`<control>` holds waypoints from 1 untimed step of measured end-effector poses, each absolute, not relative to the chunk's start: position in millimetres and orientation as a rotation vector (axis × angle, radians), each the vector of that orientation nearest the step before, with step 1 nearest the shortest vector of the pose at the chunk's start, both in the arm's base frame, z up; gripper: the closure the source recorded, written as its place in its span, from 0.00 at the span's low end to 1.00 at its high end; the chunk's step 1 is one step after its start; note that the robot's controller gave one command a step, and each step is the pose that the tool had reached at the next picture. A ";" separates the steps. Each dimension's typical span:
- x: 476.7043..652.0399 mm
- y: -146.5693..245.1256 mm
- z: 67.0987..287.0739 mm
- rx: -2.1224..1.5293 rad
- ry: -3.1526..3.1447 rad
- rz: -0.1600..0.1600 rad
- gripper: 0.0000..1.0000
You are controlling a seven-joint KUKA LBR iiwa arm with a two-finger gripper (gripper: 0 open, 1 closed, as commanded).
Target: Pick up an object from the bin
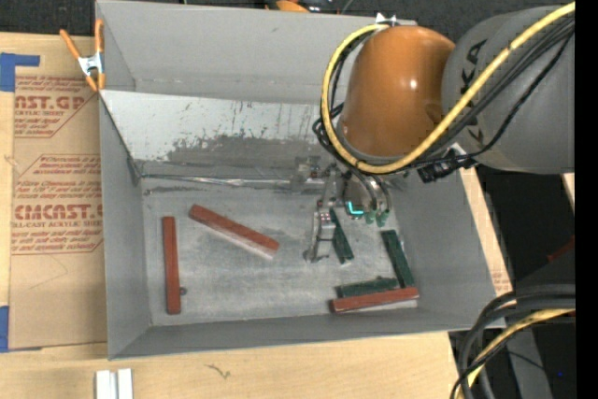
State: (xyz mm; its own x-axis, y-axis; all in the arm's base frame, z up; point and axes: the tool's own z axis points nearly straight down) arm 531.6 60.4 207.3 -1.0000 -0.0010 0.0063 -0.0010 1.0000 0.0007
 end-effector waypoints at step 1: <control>550.6 57.8 65.2 0.231 -3.128 0.000 0.00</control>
Offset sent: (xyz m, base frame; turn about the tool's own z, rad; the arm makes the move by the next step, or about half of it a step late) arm 0.0206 -0.0033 -0.1373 -0.1442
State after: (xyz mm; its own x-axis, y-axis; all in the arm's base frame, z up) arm 550.6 57.8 65.2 -0.9892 -0.1467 0.0050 -0.1467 0.9892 0.0006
